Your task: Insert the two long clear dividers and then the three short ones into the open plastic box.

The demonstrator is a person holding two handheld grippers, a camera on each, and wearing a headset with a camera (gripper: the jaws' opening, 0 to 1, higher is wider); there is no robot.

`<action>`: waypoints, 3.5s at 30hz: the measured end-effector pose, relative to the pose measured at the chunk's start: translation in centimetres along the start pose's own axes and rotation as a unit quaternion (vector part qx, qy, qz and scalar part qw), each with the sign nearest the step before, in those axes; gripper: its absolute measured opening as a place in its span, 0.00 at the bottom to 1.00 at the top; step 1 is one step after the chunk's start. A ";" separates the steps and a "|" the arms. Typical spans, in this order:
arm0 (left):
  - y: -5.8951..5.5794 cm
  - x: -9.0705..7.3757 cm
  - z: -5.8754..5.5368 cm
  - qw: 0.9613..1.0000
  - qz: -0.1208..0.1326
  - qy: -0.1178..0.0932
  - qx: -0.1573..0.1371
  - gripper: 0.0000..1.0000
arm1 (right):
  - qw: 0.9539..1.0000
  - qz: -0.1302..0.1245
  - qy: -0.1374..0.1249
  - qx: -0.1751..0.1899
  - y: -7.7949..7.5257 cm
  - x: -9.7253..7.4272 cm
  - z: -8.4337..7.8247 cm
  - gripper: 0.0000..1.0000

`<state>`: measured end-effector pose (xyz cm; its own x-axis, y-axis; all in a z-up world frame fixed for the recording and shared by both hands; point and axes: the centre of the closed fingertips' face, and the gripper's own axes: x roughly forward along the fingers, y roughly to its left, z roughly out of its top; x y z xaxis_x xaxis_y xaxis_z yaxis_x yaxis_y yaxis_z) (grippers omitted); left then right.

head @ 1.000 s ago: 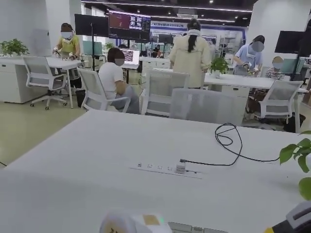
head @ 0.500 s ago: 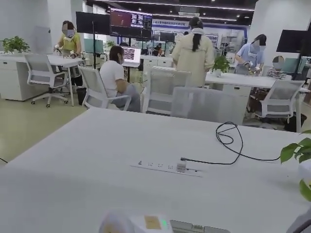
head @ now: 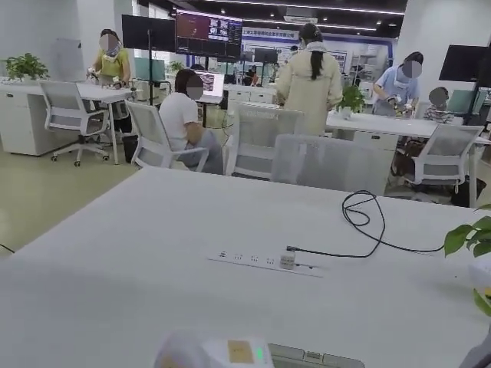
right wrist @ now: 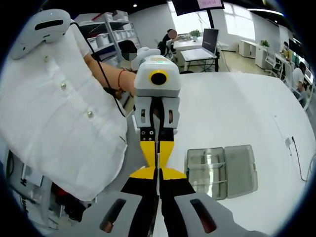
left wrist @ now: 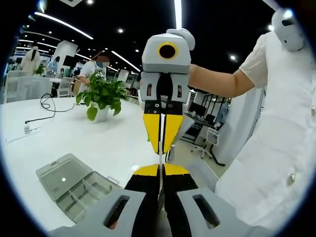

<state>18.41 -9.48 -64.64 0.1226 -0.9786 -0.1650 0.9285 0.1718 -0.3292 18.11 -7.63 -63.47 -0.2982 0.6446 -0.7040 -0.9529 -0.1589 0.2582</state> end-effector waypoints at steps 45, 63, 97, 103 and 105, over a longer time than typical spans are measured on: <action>1.9 -1.8 -1.8 0.998 0.055 0.020 0.025 0.24 | 1.000 -0.020 -0.012 -0.010 -1.2 0.4 0.4 0.03; 3.9 -4.1 -3.7 0.993 0.103 0.040 0.040 0.51 | 0.998 -0.055 -0.014 0.003 -3.5 0.2 -0.3 0.03; 5.3 -6.5 -7.4 0.989 0.123 0.069 0.037 0.96 | 0.992 -0.123 -0.018 0.035 -11.2 3.4 -3.5 0.03; 5.5 -6.6 -7.8 0.989 0.124 0.071 0.029 0.98 | 0.992 -0.124 -0.015 0.035 -12.1 4.8 -4.5 0.03; 5.6 -6.7 -7.8 0.989 0.124 0.070 0.028 0.99 | 0.991 -0.125 -0.015 0.034 -12.4 5.2 -4.7 0.03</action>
<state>20.06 -1.09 -72.61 0.3036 -0.8810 -0.3629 0.8944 0.3948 -0.2102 28.13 -5.82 -73.43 -0.0504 0.6790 -0.7324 -0.9906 0.0594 0.1233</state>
